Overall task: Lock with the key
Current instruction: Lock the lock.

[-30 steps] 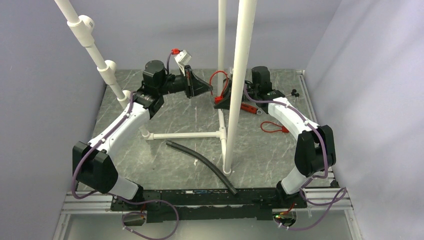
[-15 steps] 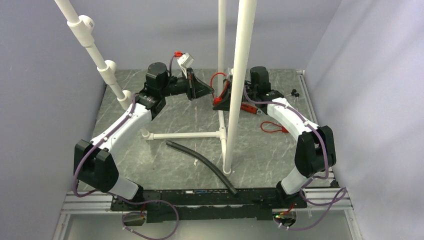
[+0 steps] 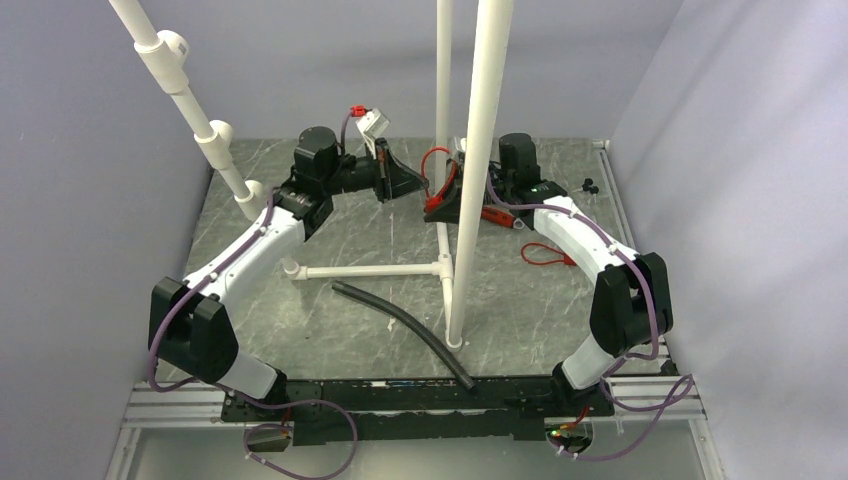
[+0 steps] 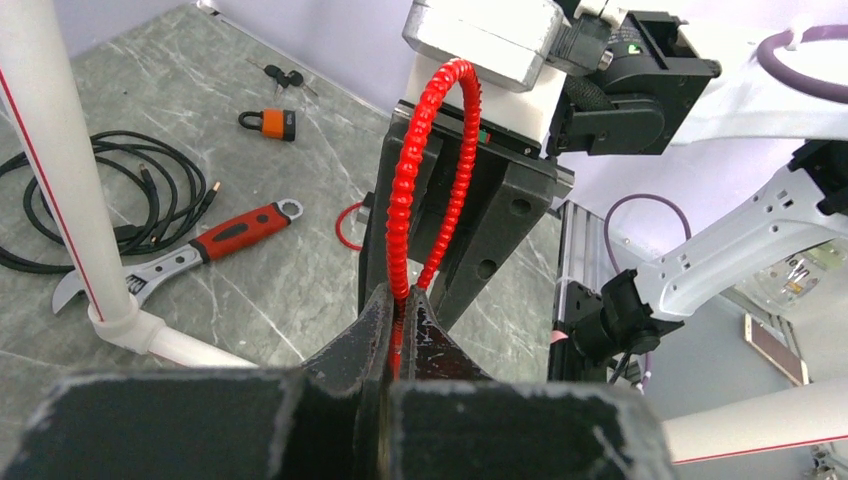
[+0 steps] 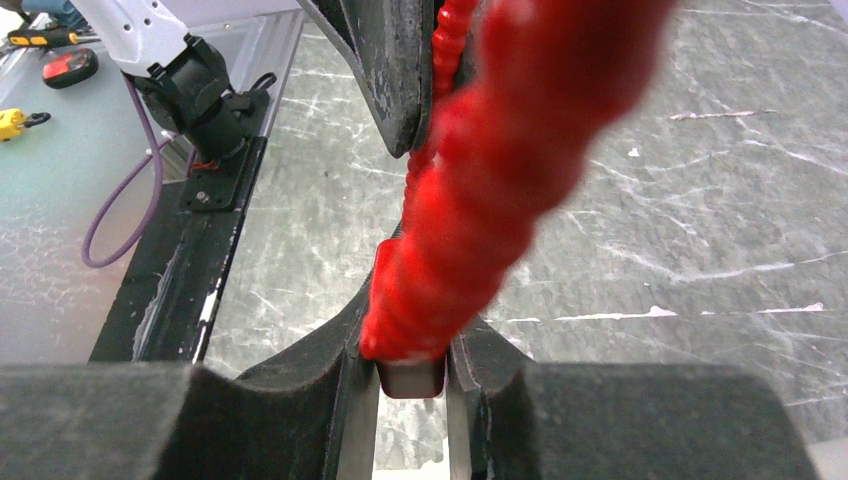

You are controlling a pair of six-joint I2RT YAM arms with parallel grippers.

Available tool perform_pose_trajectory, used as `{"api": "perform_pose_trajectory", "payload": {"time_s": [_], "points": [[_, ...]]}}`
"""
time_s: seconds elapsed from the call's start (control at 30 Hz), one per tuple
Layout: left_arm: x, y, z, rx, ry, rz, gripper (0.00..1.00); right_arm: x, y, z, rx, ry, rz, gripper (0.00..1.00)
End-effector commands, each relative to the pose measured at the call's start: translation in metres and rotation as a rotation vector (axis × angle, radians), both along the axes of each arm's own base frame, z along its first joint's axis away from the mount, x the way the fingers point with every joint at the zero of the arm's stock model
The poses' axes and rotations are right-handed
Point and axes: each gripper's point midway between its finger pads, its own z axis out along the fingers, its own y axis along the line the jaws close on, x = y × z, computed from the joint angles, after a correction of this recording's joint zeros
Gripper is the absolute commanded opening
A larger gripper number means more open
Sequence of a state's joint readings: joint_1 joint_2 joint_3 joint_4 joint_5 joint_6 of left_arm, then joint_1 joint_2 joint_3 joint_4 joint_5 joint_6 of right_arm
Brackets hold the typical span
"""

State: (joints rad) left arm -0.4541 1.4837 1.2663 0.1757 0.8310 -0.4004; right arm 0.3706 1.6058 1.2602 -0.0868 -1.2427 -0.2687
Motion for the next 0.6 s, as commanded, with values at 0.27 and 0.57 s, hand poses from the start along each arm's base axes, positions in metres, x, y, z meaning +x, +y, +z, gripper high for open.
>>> {"api": "perform_pose_trajectory", "payload": {"time_s": [0.27,0.57], "points": [[-0.032,-0.007,-0.034,0.098,-0.094,-0.105,0.00,-0.009,0.008,0.052,0.089,-0.072,0.046,0.00],[-0.046,-0.012,-0.057,0.147,-0.091,-0.153,0.00,-0.008,0.009,0.061,0.102,-0.060,0.052,0.00]]}}
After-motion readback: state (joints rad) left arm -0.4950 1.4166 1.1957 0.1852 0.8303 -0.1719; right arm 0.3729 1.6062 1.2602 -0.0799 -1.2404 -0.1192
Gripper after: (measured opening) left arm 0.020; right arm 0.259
